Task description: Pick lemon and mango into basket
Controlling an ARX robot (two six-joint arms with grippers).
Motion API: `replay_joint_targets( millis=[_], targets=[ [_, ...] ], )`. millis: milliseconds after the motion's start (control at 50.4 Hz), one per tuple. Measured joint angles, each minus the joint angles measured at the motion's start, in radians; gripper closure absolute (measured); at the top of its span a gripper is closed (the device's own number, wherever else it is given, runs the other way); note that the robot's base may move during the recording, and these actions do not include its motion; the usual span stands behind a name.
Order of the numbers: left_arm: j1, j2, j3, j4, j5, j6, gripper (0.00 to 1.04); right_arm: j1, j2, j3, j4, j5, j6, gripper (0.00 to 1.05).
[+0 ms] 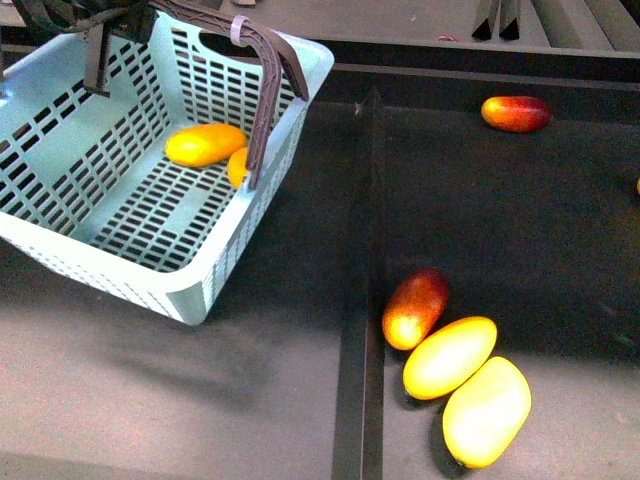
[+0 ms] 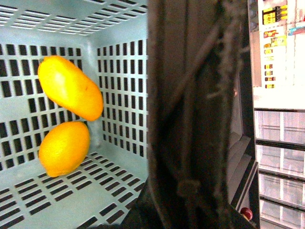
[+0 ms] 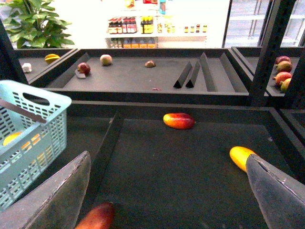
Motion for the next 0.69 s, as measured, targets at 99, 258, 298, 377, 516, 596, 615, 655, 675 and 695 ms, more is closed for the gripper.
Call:
replay_joint_targets(
  millis=[99,258,298,377,516,596,615,655,675,695],
  targets=[
    [-0.006,0.005,-0.028,0.018,-0.003,-0.053,1.01,0.0,0.0,0.0,0.0,0.0,0.0,0.09],
    [-0.008,-0.006,-0.084,0.03,-0.043,-0.137,0.88,0.0,0.0,0.0,0.0,0.0,0.0,0.09],
    [-0.008,-0.016,-0.099,0.03,-0.044,-0.142,0.79,0.0,0.0,0.0,0.0,0.0,0.0,0.09],
    [-0.01,-0.06,-0.142,0.033,-0.053,-0.15,0.6,0.0,0.0,0.0,0.0,0.0,0.0,0.09],
    [-0.01,-0.26,-0.288,-0.052,-0.164,-0.2,0.27,0.0,0.0,0.0,0.0,0.0,0.0,0.09],
    [-0.015,-0.386,-0.362,-0.172,-0.259,-0.192,0.11,0.0,0.0,0.0,0.0,0.0,0.0,0.09],
    [-0.018,-0.413,-0.373,-0.2,-0.277,-0.187,0.08,0.0,0.0,0.0,0.0,0.0,0.0,0.09],
    [-0.031,-0.465,-0.389,-0.251,-0.309,-0.181,0.06,0.0,0.0,0.0,0.0,0.0,0.0,0.09],
    [-0.04,-0.491,-0.393,-0.273,-0.322,-0.182,0.07,0.0,0.0,0.0,0.0,0.0,0.0,0.09],
    [-0.056,-0.526,-0.394,-0.307,-0.339,-0.183,0.08,0.0,0.0,0.0,0.0,0.0,0.0,0.09]
  ],
)
